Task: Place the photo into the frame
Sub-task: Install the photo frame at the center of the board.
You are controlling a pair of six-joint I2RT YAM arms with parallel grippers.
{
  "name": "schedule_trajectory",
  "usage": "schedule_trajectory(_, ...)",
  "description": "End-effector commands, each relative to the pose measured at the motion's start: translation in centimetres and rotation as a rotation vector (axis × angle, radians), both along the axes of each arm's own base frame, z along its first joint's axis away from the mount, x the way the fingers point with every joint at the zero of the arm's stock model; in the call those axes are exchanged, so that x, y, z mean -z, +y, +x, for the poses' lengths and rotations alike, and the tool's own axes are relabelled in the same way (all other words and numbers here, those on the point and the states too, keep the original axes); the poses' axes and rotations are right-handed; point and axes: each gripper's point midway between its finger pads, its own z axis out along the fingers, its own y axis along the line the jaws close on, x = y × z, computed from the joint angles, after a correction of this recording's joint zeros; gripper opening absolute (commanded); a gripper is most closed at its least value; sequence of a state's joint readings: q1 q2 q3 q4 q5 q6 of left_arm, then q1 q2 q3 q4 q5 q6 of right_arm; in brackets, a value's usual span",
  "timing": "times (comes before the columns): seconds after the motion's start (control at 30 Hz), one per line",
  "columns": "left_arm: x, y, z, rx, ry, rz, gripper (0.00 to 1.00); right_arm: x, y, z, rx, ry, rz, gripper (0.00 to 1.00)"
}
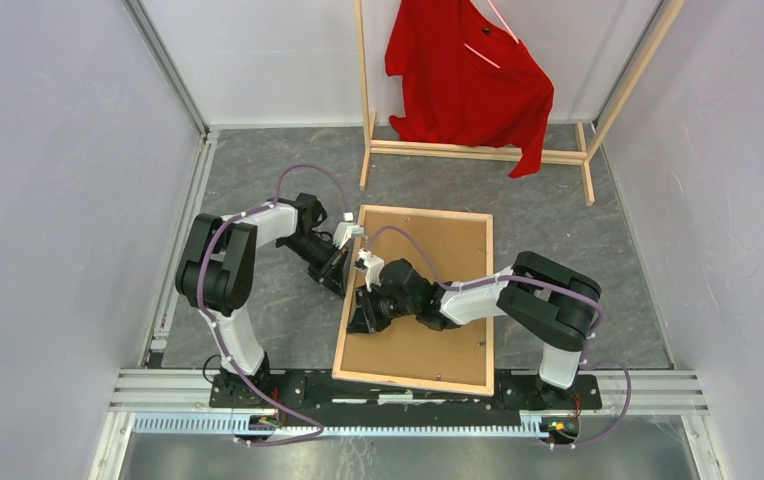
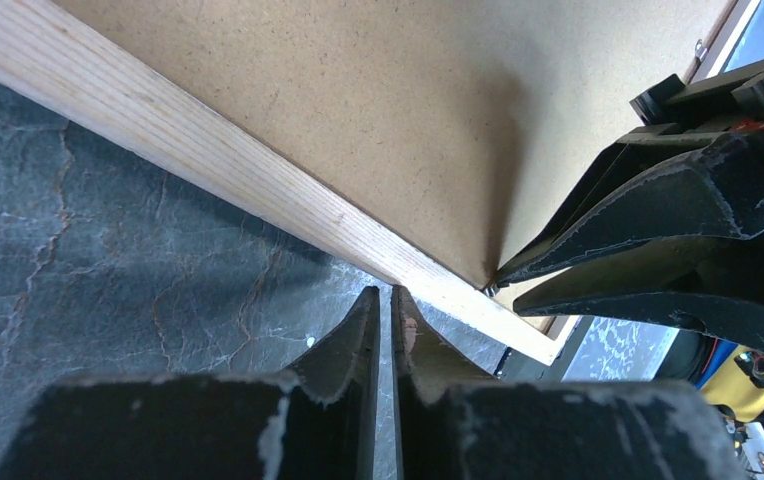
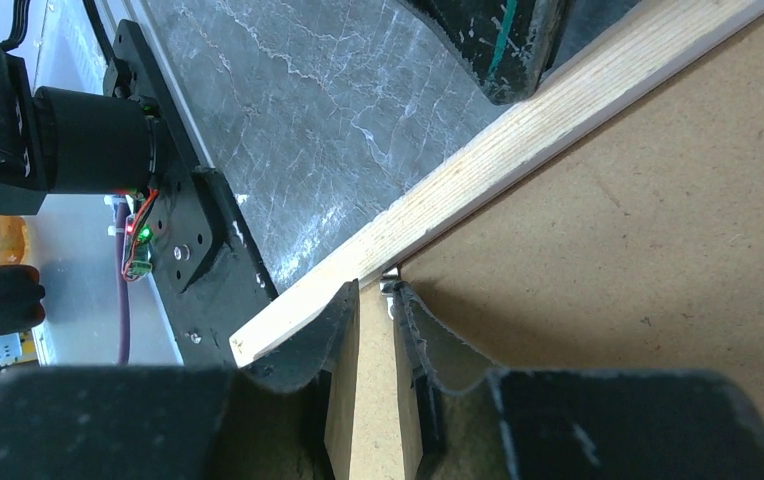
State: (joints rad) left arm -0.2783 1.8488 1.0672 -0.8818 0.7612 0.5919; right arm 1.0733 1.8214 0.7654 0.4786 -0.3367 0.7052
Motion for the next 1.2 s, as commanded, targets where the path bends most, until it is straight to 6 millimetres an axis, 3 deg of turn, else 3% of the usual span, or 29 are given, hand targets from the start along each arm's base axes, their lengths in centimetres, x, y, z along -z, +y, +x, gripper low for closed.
schedule_trajectory(0.0, 0.7, -0.3, 2.2, 0.014, -0.112, 0.028, 0.14, 0.0, 0.9, -0.5, -0.044, -0.008, 0.012, 0.24)
schedule_trajectory(0.27, 0.7, -0.3, 2.2, 0.017, -0.112, 0.027, 0.13, -0.2, 1.3, -0.4, -0.061, -0.012, 0.011, 0.24)
schedule_trajectory(0.37, 0.8, -0.3, 2.2, 0.016, -0.112, 0.029, 0.13, -0.8, 1.3, 0.5, -0.048, -0.041, 0.005, 0.24)
schedule_trajectory(0.53, 0.3, -0.3, 2.8, 0.004, -0.126, 0.031, 0.12, -4.0, 0.1, 4.1, 0.024, -0.109, 0.041, 0.3)
schedule_trajectory(0.7, -1.0, -0.6, 4.4, -0.054, -0.133, -0.007, 0.1, -6.2, -3.3, 8.5, 0.143, -0.155, 0.061, 0.45)
schedule_trajectory(0.87, -2.1, -1.6, 6.6, -0.111, -0.152, -0.047, 0.14, -5.9, -5.7, 12.3, 0.241, -0.158, 0.043, 0.58)
schedule_trajectory(1.0, -2.4, -2.4, 8.6, -0.163, -0.158, -0.063, 0.25, -5.6, -6.6, 15.0, 0.301, -0.153, 0.042, 0.63)
schedule_trajectory(1.17, -1.8, -2.8, 9.9, -0.189, -0.143, -0.065, 0.25, -5.0, -6.6, 17.8, 0.332, -0.146, 0.035, 0.61)
